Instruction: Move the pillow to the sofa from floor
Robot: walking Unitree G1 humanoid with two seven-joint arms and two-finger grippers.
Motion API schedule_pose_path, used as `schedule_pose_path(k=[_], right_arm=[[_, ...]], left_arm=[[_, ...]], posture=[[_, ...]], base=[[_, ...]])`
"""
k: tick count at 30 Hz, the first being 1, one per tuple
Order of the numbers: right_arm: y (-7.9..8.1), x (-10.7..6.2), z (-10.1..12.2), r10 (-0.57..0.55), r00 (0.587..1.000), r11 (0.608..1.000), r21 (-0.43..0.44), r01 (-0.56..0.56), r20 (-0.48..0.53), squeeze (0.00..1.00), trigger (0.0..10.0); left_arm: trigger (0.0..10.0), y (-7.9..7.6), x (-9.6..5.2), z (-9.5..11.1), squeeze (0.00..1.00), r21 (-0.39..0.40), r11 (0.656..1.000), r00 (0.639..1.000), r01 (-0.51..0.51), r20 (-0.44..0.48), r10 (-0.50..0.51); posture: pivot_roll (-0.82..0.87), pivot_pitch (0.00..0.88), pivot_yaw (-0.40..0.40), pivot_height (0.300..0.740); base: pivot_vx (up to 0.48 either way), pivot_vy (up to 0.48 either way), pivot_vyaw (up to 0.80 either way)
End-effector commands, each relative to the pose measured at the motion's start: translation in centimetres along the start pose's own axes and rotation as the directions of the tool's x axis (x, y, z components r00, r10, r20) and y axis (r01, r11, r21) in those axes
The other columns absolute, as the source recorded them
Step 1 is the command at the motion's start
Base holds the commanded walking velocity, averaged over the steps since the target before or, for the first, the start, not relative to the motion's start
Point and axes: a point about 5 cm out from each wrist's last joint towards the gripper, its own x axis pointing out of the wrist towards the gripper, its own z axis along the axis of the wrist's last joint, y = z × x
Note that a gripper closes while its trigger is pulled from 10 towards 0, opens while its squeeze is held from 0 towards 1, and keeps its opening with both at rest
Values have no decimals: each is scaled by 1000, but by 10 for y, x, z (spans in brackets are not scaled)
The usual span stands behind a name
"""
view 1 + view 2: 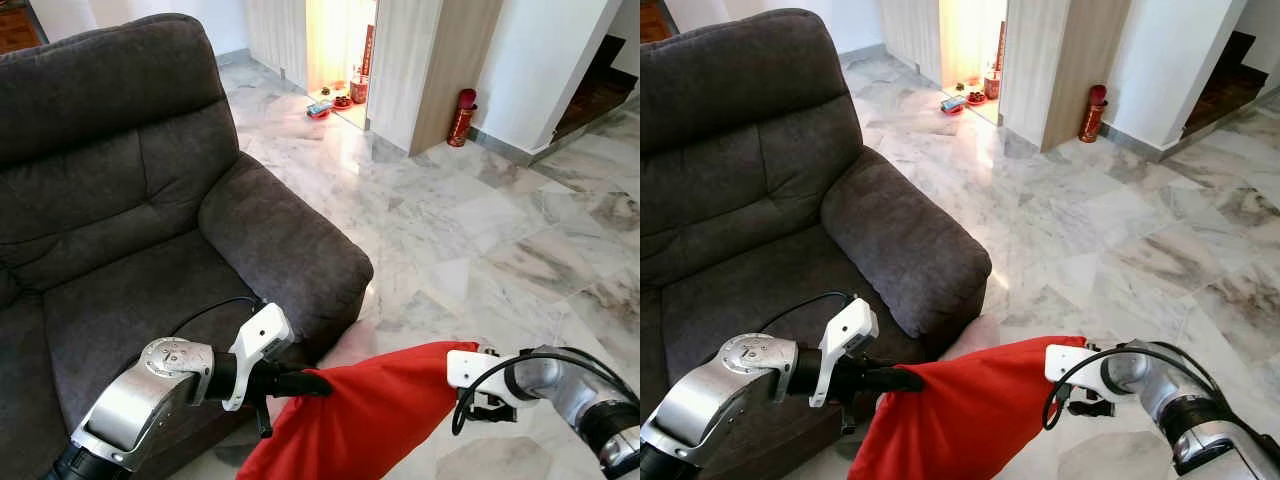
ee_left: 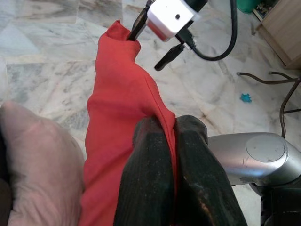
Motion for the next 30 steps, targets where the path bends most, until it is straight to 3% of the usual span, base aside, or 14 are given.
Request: schedule_pose_path(k=[1, 8, 21, 22, 23, 24, 25, 30], right_arm=[[0, 3, 2, -38, 999, 999, -1, 38, 2, 0, 10000], [-1, 8, 7, -122, 993, 993, 0, 122, 7, 0, 10000], [28, 24, 0, -27, 999, 1000, -12, 27, -41, 0, 10000], [30, 25, 1, -32, 999, 999, -3, 32, -32, 0, 4667], [30, 26, 2, -50, 998, 999, -1, 50, -28, 0, 2196], [30, 26, 2, -50, 998, 999, -1, 50, -28, 0, 2196], [29, 27, 2, -58, 998, 998, 1, 58, -28, 0, 0], [28, 29, 6, -111, 994, 994, 1, 111, -24, 0, 0]], left_arm=[[10000, -7, -2, 26, 0, 94, 995, 996, 33, 84, -41], [10000, -8, -1, 27, 0, 95, 995, 995, 36, 87, -45], [10000, -8, 1, 27, 0, 93, 995, 995, 42, 87, -50], [10000, -8, 1, 27, 0, 93, 995, 995, 41, 88, -49], [10000, -8, 1, 27, 0, 94, 995, 995, 39, 88, -47], [10000, -8, 1, 27, 0, 94, 995, 995, 39, 88, -47], [10000, -8, 1, 27, 0, 94, 995, 995, 39, 88, -47], [10000, -7, 2, 28, 0, 98, 995, 995, 36, 88, -45]], posture=[[10, 0, 8, 736], [9, 0, 10, 736], [15, 0, 10, 736], [14, 0, 10, 736], [13, 0, 11, 736], [13, 0, 11, 736], [13, 0, 11, 736], [11, 0, 14, 736]], base=[[0, 0, 0], [0, 0, 0], [0, 0, 0], [0, 0, 0], [0, 0, 0], [0, 0, 0], [0, 0, 0], [0, 0, 0]])
